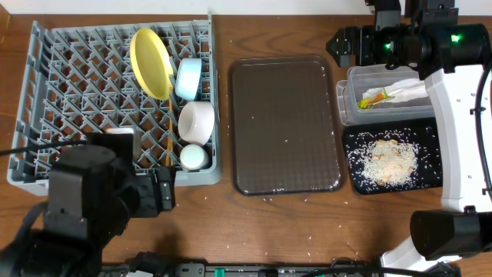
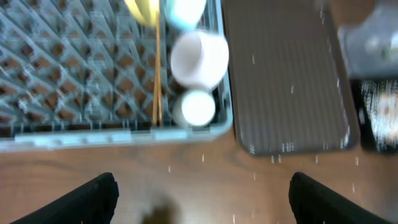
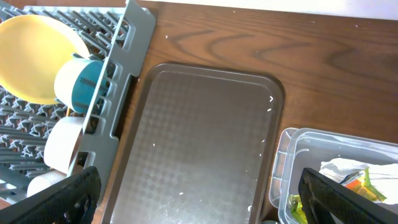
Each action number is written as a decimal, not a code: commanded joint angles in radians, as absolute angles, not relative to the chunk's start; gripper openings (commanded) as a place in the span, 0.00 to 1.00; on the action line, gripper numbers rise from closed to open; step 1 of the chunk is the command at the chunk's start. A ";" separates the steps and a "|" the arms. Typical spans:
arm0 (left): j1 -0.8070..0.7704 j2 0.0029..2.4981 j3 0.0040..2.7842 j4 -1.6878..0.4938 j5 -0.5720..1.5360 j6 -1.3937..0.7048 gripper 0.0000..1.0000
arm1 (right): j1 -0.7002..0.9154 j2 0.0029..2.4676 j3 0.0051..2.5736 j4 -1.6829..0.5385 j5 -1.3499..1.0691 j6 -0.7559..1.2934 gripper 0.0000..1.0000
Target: Sort waste into correct bins and load items into the dishwasher
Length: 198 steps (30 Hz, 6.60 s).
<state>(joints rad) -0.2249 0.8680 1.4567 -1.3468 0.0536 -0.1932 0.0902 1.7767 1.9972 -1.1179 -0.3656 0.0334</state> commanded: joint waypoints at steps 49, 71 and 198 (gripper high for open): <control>0.180 0.001 0.004 -0.017 0.194 0.146 0.91 | 0.099 1.775 2.008 -1.119 -0.363 0.036 0.99; 0.093 0.001 0.004 -0.054 0.175 0.146 0.92 | 0.099 1.775 2.008 -1.119 -0.363 0.036 0.99; 0.077 0.005 0.004 -0.054 0.175 0.146 0.92 | 0.112 0.005 0.006 -0.074 -0.023 0.055 0.99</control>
<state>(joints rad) 0.0818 0.0109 0.0212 -0.0212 0.1658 0.1326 0.1284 0.0120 0.0086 -0.0711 -0.0154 0.0418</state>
